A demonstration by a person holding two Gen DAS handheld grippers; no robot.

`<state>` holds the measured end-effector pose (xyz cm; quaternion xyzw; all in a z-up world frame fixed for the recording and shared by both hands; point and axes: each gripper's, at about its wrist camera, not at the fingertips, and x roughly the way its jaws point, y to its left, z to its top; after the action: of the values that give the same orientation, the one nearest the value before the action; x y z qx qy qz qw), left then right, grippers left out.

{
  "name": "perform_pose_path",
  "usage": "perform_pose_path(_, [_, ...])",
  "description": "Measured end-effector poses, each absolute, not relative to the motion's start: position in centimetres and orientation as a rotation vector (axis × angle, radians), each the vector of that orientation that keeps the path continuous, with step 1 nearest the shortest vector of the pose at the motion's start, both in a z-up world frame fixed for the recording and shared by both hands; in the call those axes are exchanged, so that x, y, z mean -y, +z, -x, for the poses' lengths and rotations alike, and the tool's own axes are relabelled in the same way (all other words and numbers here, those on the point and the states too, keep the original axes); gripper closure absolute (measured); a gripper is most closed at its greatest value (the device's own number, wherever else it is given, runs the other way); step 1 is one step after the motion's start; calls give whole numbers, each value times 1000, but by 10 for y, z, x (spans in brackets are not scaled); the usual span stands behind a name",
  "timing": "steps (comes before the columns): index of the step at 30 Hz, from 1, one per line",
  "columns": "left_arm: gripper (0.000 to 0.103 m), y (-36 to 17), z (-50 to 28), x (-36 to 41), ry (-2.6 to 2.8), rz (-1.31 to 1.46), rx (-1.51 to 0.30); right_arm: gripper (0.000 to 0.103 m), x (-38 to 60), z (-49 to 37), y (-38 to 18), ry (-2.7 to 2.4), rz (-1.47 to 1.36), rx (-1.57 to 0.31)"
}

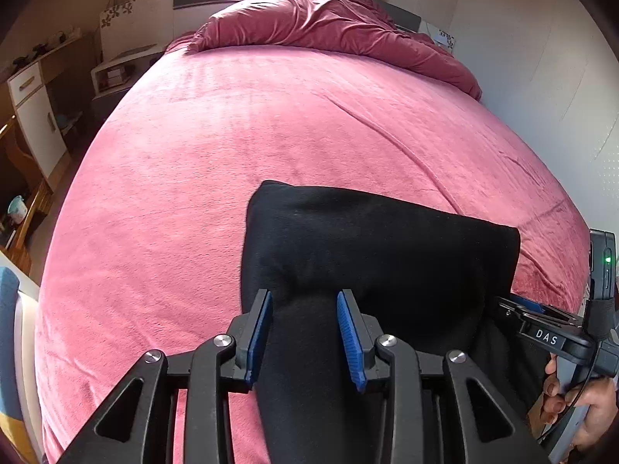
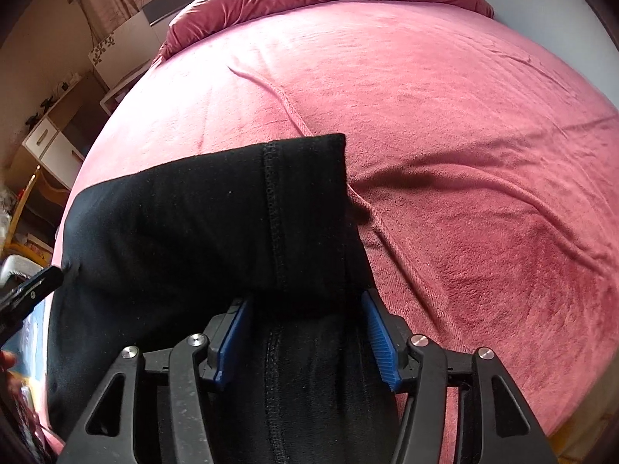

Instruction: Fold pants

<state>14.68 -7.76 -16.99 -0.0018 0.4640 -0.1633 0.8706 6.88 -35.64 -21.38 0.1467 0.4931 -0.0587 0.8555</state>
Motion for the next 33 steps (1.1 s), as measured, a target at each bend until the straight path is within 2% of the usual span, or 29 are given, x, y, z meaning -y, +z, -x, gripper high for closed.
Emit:
perform_pose_path(1, [67, -169, -145, 74, -332, 3, -966, 27, 360, -68, -216, -142, -312, -1043])
perform_pose_path(2, [67, -168, -144, 71, -327, 4, -963, 25, 364, -65, -217, -146, -345, -1047])
perform_pose_path(9, [65, -163, -135, 52, -311, 17, -952, 25, 378, -48, -214, -117, -447, -1058])
perform_pose_path(10, [62, -162, -133, 50, -315, 22, -951, 25, 379, -45, -212, -102, -452, -1062])
perform_pose_path(11, [51, -162, -131, 47, -320, 26, -951, 25, 380, -42, -211, -89, -460, -1064])
perform_pose_path(12, [45, -162, -130, 45, -323, 28, -949, 25, 381, -39, -209, -70, -470, -1066])
perform_pose_path(22, [38, -174, -112, 23, -380, 66, -974, 25, 410, 6, -211, 25, -580, -1077])
perform_pose_path(25, [37, -185, -108, 6, -471, 197, -1019, 24, 419, 22, -213, 121, -670, -1066])
perform_pose_path(30, [21, -208, -107, -22, -610, 469, -1094, 23, 439, 33, -226, 159, -775, -1053])
perform_pose_path(33, [20, -216, -110, -27, -621, 541, -1125, 23, 449, 35, -234, 172, -791, -1058])
